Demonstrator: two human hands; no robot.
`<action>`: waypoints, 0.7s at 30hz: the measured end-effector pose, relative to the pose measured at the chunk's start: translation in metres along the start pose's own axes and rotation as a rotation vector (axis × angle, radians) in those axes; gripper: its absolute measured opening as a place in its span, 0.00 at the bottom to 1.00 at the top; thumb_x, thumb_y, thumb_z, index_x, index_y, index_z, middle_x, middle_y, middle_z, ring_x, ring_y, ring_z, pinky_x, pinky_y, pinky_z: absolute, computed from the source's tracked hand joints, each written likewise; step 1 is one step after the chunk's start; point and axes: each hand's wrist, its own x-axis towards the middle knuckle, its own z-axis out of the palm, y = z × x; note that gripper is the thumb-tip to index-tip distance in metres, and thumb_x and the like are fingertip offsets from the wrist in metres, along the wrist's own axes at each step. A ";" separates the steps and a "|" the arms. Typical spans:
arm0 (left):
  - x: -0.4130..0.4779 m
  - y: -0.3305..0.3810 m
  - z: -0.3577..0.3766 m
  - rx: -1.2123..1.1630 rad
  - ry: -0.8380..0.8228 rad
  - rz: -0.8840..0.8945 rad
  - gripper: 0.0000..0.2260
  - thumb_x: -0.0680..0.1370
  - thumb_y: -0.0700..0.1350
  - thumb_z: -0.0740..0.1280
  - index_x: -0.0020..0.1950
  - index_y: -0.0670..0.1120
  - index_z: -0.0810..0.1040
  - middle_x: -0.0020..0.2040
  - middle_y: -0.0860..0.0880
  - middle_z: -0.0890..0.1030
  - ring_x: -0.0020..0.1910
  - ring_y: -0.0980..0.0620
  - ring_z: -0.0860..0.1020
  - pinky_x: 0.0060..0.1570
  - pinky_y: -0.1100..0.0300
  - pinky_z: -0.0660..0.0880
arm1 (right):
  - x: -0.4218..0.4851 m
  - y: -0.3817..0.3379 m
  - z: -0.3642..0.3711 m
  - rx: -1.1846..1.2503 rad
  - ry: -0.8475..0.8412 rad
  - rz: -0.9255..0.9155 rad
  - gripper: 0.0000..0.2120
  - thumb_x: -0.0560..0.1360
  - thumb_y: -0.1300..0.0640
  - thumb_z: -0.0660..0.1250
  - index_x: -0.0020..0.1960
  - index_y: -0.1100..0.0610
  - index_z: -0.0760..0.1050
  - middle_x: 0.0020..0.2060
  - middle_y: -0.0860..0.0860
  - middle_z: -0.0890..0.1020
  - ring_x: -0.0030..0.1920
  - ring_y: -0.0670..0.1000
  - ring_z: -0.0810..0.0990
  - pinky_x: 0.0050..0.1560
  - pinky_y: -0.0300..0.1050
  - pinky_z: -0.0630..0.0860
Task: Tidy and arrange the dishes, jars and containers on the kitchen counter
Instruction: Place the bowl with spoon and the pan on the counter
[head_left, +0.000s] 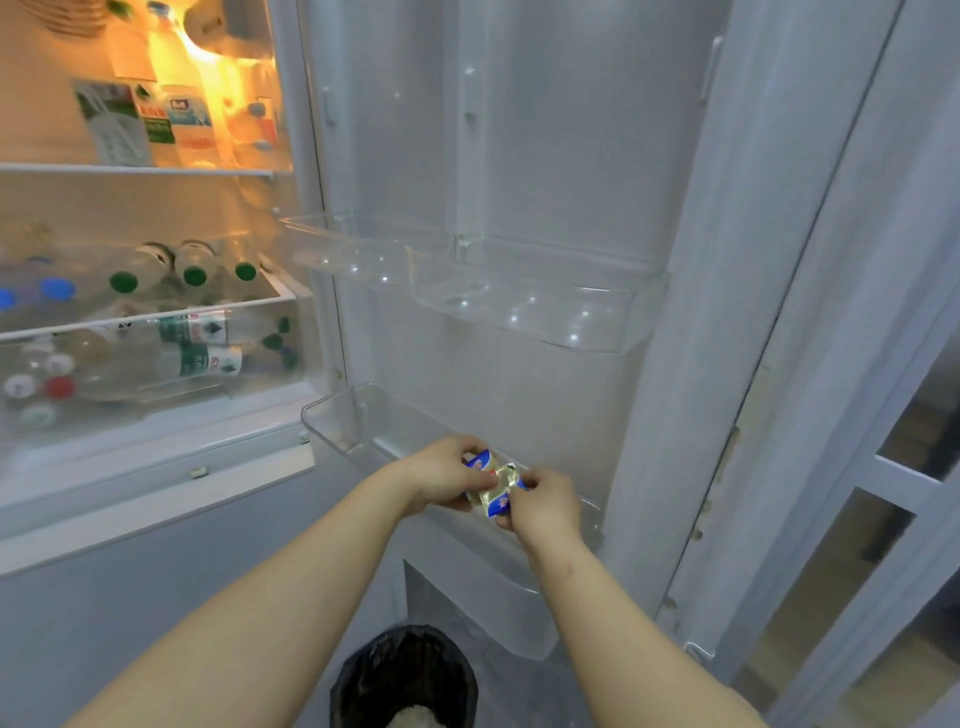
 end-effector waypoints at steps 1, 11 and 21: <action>-0.004 0.000 0.000 -0.004 0.022 0.006 0.11 0.78 0.39 0.65 0.59 0.44 0.71 0.46 0.47 0.76 0.41 0.51 0.75 0.39 0.63 0.75 | -0.003 -0.001 0.000 0.021 -0.012 -0.011 0.14 0.71 0.71 0.56 0.37 0.58 0.76 0.39 0.57 0.80 0.42 0.60 0.82 0.48 0.51 0.79; -0.063 -0.008 -0.009 -0.326 0.369 0.023 0.13 0.78 0.37 0.63 0.61 0.43 0.68 0.41 0.47 0.76 0.35 0.53 0.75 0.39 0.62 0.76 | -0.028 -0.005 0.015 0.055 0.075 -0.185 0.15 0.76 0.62 0.56 0.59 0.57 0.75 0.52 0.56 0.81 0.51 0.57 0.78 0.52 0.47 0.74; -0.113 0.001 -0.023 -0.483 0.566 0.114 0.11 0.77 0.38 0.63 0.57 0.46 0.69 0.46 0.46 0.78 0.37 0.53 0.76 0.41 0.61 0.77 | -0.068 -0.029 0.017 0.092 -0.008 -0.386 0.09 0.75 0.63 0.60 0.51 0.54 0.75 0.41 0.50 0.79 0.44 0.52 0.76 0.45 0.41 0.69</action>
